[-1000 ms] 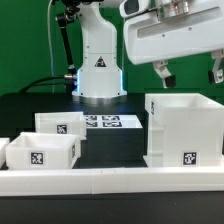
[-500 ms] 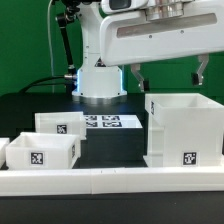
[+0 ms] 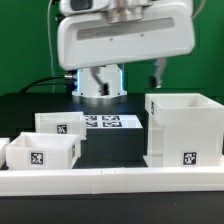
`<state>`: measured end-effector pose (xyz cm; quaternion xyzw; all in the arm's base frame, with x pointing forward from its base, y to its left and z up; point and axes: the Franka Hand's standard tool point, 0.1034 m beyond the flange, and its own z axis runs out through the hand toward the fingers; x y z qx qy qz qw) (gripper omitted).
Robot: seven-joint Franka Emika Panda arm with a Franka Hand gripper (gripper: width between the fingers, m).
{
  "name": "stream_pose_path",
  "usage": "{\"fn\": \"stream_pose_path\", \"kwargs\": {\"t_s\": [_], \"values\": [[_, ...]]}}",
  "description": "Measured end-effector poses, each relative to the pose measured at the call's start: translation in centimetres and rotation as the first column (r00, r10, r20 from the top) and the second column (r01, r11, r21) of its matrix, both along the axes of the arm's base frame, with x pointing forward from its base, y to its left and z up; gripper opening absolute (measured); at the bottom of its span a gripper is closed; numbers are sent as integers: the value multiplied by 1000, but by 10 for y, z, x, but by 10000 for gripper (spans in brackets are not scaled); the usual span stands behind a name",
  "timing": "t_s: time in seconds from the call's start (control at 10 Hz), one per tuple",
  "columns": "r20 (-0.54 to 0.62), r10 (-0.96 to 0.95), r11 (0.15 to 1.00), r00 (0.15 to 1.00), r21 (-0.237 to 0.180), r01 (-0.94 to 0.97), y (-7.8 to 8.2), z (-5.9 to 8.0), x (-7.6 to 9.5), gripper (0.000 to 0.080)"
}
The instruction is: Assemble drawer
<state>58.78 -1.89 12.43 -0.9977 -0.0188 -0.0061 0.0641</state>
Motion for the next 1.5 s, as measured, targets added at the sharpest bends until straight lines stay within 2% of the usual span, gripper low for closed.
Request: {"fn": "stream_pose_path", "kwargs": {"t_s": [0.1,0.3,0.6,0.7,0.9,1.1,1.5], "values": [[7,-4,1000,1000,-10,4,-15,-7,-4,649],[8,-6,1000,1000,-10,6,-10,-5,-3,649],[7,-12,1000,1000,-11,12,-12,-6,-3,649],[-13,-78,997,997,-28,78,-18,-9,-8,649],[-29,-110,992,994,-61,108,-47,-28,-17,649],[12,-112,989,994,-95,112,-64,-52,-20,649],[7,-112,989,994,-94,112,-63,-54,-22,649]]}}
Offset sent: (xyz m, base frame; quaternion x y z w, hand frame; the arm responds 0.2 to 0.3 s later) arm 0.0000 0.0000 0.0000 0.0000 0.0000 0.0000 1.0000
